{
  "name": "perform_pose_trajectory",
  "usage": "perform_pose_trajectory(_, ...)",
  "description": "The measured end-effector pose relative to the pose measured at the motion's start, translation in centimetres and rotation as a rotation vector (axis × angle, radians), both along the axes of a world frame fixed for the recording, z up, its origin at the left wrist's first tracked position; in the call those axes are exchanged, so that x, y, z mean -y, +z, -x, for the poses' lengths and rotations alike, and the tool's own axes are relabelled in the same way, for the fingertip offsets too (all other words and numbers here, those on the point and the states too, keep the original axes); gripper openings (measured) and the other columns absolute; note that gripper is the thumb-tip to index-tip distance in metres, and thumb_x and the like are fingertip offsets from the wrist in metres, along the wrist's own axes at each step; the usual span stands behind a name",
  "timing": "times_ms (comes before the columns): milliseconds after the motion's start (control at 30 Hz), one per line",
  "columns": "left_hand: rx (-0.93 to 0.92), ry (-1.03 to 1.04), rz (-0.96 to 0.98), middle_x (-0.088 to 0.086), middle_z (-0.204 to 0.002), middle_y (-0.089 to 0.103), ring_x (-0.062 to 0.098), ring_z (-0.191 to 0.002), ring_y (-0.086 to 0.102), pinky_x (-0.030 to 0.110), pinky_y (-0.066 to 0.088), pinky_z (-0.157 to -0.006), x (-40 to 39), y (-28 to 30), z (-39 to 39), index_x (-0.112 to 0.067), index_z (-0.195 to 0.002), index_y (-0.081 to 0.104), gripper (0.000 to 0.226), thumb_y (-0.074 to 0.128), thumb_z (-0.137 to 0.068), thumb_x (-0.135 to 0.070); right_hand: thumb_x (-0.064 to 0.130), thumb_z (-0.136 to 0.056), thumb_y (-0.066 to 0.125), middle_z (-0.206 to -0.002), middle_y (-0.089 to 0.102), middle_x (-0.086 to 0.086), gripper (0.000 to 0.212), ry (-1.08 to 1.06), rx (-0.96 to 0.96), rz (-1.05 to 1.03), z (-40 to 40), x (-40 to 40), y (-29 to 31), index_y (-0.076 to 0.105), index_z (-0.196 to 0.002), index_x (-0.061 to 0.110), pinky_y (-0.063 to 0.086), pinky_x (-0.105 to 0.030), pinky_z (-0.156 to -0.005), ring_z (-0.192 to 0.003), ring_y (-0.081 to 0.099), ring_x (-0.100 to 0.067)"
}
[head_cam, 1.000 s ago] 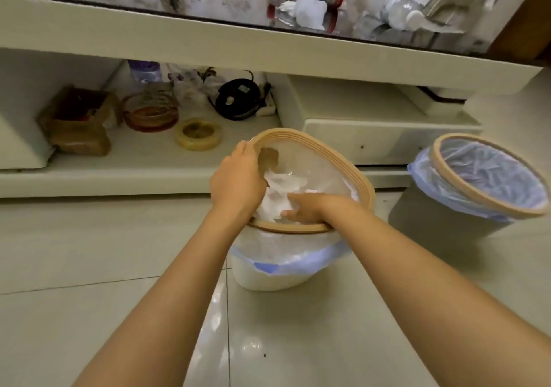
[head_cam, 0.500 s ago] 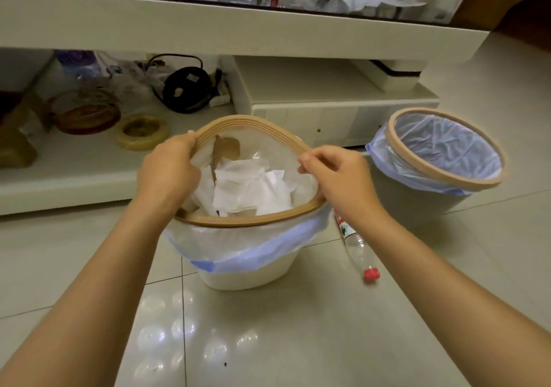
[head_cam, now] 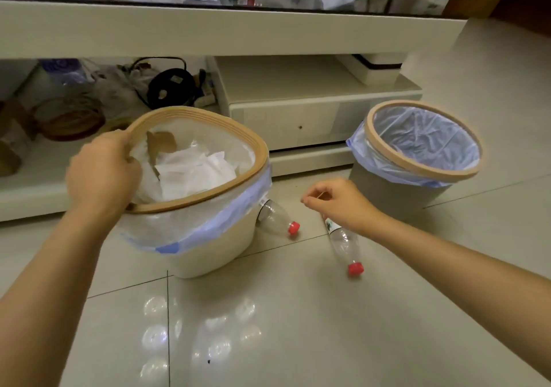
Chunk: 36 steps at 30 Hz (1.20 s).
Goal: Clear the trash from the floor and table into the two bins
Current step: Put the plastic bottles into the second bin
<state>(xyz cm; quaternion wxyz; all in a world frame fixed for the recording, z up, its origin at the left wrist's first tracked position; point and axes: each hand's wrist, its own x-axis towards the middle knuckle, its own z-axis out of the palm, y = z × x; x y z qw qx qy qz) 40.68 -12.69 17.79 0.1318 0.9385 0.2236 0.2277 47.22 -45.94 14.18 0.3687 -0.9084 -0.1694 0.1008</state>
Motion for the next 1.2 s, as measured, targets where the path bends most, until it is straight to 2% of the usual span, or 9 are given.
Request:
perform_pose_trajectory(133,0.179,-0.159,-0.155,0.014,-0.108,0.066,0.034,-0.092,0.060,0.042,0.044,-0.070,3.5,0.8,-0.6,-0.011,-0.118,0.063,0.029,0.050,-0.097,-0.027,0.027,-0.089,0.061,-0.095,0.068,0.009,0.012,0.204,0.097,0.398,-2.8,1.8,1.4,0.071,-0.093,0.023,0.054,-0.038,-0.081,-0.086,0.062,-0.008)
perform_pose_trajectory(233,0.259,-0.353,-0.175,0.008,-0.101,0.068,0.027,-0.089,0.061,0.038,0.044,-0.071,8.4,0.5,-1.2,-0.013,-0.110,0.065,0.030,0.045,-0.099,-0.031,0.027,-0.090,0.059,-0.102,0.066,0.007,0.014,0.320,0.124,0.448,-4.3,1.4,1.5,0.069,-0.098,0.023,0.054,-0.034,-0.080,-0.089,0.061,-0.008)
perform_pose_trajectory(367,0.149,-0.568,-0.426,0.010,-0.104,0.066,0.030,-0.086,0.062,0.038,0.046,-0.064,13.6,-2.7,-2.9,-0.009,-0.096,0.065,0.019,0.053,-0.089,-0.023,0.032,-0.087,0.058,-0.100,0.062,0.015,0.013,0.480,0.191,0.537,-4.7,1.3,-0.6,0.068,-0.095,0.031,0.050,-0.030,-0.073,-0.087,0.060,-0.006)
perform_pose_trajectory(500,0.185,-0.663,-0.559,0.010,-0.119,0.066,0.027,-0.114,0.060,0.037,0.042,-0.093,16.6,-5.1,-4.4,-0.009,-0.095,0.069,0.015,0.067,-0.081,-0.009,0.036,-0.090,0.053,-0.110,0.058,0.014,0.023,0.693,0.269,0.587,-4.1,3.5,-2.5,0.064,-0.109,0.033,0.043,-0.026,-0.070,-0.094,0.056,-0.007)
perform_pose_trajectory(667,-0.264,-0.860,-0.367,0.006,-0.126,0.060,0.026,-0.102,0.064,0.041,0.056,-0.077,19.6,-11.4,-5.4,-0.016,-0.113,0.063,0.048,0.078,-0.068,-0.007,0.025,-0.090,0.053,-0.125,0.052,0.008,0.036,0.966,0.109,0.835,-5.6,6.9,-5.0,0.052,-0.126,0.031,0.048,-0.037,-0.089,-0.111,0.054,-0.020)
perform_pose_trajectory(800,-0.436,-0.858,-0.454,-0.001,-0.109,0.069,0.020,-0.090,0.068,0.032,0.057,-0.062,20.7,-16.6,-7.2,-0.022,-0.099,0.069,0.052,0.088,-0.051,-0.017,0.010,-0.088,0.058,-0.137,0.042,0.004,0.050,1.053,0.102,0.926,-6.4,9.8,-7.9,0.045,-0.133,0.026,0.043,-0.035,-0.093,-0.114,0.052,-0.030)
perform_pose_trajectory(933,-0.516,-0.827,-0.538,-0.008,-0.099,0.069,0.017,-0.095,0.066,0.033,0.052,-0.072,22.6,-21.1,-9.4,-0.028,-0.092,0.069,0.042,0.086,-0.055,-0.038,0.013,-0.086,0.062,-0.141,0.042,0.001,0.042,1.081,0.302,0.795,-7.2,12.5,-10.3,0.051,-0.126,0.024,0.048,-0.036,-0.089,-0.106,0.057,-0.034)
perform_pose_trajectory(1067,-0.535,-0.770,-0.577,-0.004,-0.075,0.068,0.019,-0.077,0.065,0.036,0.046,-0.076,23.5,-22.3,-11.1,-0.023,-0.076,0.069,0.032,0.088,-0.052,-0.034,0.008,-0.084,0.062,-0.138,0.045,-0.007,0.040,1.135,0.376,0.793,-7.4,12.7,-12.1,0.052,-0.121,0.017,0.051,-0.046,-0.086,-0.112,0.055,-0.036)
perform_pose_trajectory(1200,-0.475,-0.766,-0.563,-0.002,-0.056,0.064,0.019,-0.056,0.063,0.030,0.055,-0.069,23.7,-21.6,-12.1,-0.019,-0.058,0.068,0.034,0.092,-0.034,-0.024,0.014,-0.073,0.074,-0.124,0.055,-0.001,0.040,1.164,0.566,0.829,-7.2,11.3,-12.9,0.060,-0.109,0.025,0.052,-0.039,-0.086,-0.111,0.056,-0.027)
